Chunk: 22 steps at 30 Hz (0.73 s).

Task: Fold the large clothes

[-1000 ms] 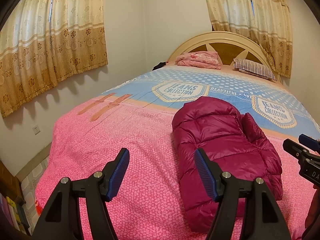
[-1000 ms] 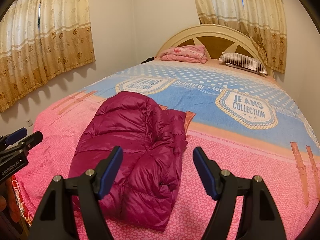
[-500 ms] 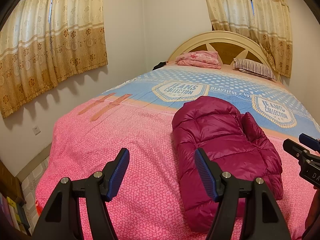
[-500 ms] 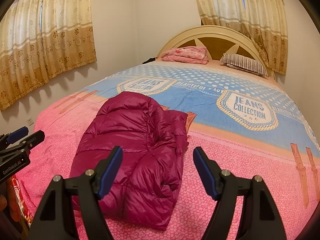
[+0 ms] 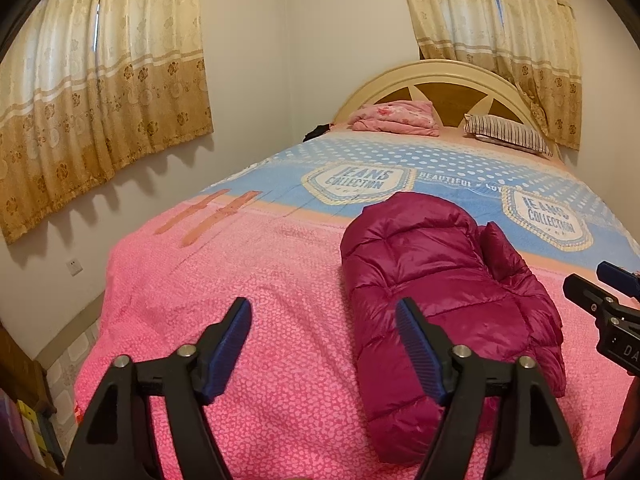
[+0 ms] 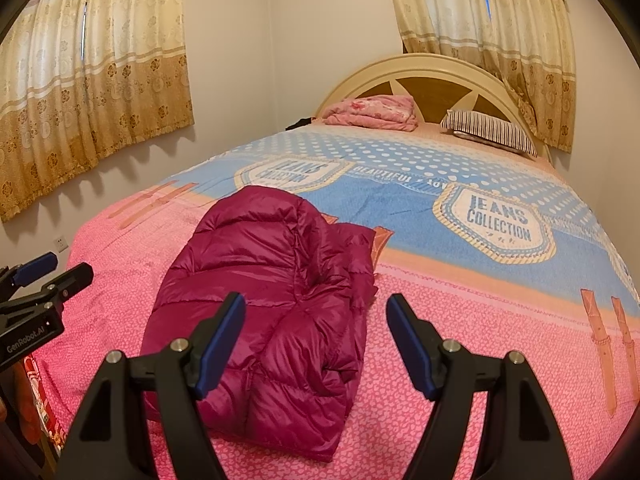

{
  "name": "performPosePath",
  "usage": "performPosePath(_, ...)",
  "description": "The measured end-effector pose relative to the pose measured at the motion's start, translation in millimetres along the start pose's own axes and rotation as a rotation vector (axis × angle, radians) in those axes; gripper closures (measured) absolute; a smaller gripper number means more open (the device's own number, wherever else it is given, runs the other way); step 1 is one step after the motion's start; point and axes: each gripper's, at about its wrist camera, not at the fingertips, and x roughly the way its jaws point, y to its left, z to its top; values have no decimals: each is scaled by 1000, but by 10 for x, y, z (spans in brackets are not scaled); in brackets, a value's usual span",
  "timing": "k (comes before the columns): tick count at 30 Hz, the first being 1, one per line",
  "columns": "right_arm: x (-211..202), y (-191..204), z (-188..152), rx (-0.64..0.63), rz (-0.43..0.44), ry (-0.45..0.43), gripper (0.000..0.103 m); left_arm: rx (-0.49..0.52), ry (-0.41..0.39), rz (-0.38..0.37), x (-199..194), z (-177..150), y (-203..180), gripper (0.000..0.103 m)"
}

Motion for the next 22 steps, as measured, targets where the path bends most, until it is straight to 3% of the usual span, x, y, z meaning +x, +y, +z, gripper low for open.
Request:
performPosePath(11,-5,-1,-6,-2,3,-1,27,13,-9,15,0,-38,-43,8)
performPosePath(22,-11,-12,-21,-2,0,-1,27,45,-53,10,-63,-36,-114,7)
